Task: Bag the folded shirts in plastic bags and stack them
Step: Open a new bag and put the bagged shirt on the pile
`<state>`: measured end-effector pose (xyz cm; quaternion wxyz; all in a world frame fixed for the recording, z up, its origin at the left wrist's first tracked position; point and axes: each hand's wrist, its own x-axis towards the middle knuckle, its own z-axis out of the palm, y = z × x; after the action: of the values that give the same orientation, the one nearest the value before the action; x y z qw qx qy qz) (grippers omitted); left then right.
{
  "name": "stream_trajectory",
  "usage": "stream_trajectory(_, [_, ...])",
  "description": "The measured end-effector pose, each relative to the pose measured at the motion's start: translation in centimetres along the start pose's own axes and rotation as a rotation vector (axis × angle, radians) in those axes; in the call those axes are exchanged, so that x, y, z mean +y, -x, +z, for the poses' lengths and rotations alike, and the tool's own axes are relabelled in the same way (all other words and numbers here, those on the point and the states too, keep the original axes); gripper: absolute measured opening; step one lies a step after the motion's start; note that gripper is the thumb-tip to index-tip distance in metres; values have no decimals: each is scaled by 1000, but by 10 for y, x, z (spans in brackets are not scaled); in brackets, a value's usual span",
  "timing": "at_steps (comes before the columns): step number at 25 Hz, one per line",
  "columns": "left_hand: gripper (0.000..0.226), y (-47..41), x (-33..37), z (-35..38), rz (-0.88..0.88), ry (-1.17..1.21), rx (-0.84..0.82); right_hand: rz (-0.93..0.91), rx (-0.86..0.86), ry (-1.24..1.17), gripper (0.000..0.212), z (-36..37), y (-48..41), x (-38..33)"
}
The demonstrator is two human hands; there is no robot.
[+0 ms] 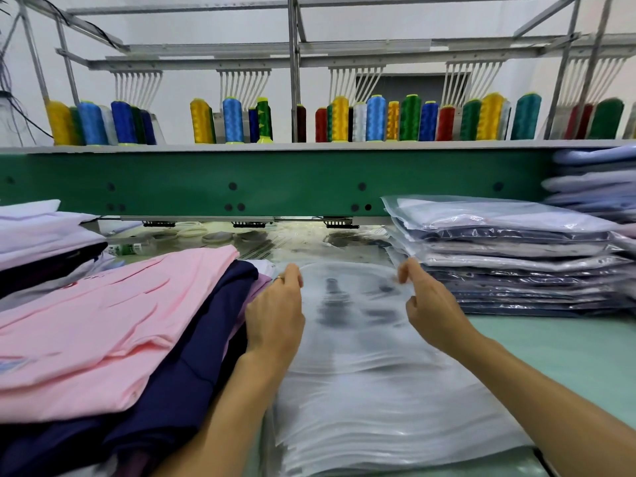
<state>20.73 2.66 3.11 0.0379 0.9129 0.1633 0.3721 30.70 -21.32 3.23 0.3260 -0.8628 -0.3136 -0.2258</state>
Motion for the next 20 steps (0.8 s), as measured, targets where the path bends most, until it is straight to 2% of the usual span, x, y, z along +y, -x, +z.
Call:
stream_trajectory(1, [51,-1,0,0,-21,-32,-21,14,-19,7,55,-2,1,1])
stream_trajectory(3, [47,3,-1,4,52,-7,-147,42,-195,111,44,-1,5,3])
stream_trajectory(5, [45,12,2,11,156,99,-347,49,-394,198,23,5,9,5])
stream_trajectory(6, [45,16,3,14,174,128,-460,54,-440,201,13,8,9,5])
stream_trajectory(8, [45,23,3,27,174,127,-625,70,-448,170,14,10,9,7])
stream_trajectory(10, [49,23,1,37,161,119,-711,55,-446,175,18,10,10,8])
stream_trajectory(16, [59,28,6,35,172,118,-696,10,-524,455,31,13,15,-3])
stream_trajectory(18, [64,28,9,22,156,220,-734,69,-575,569,35,17,11,-18])
stream_trajectory(20, [61,18,14,1,96,322,-690,161,-546,595,32,21,2,-39])
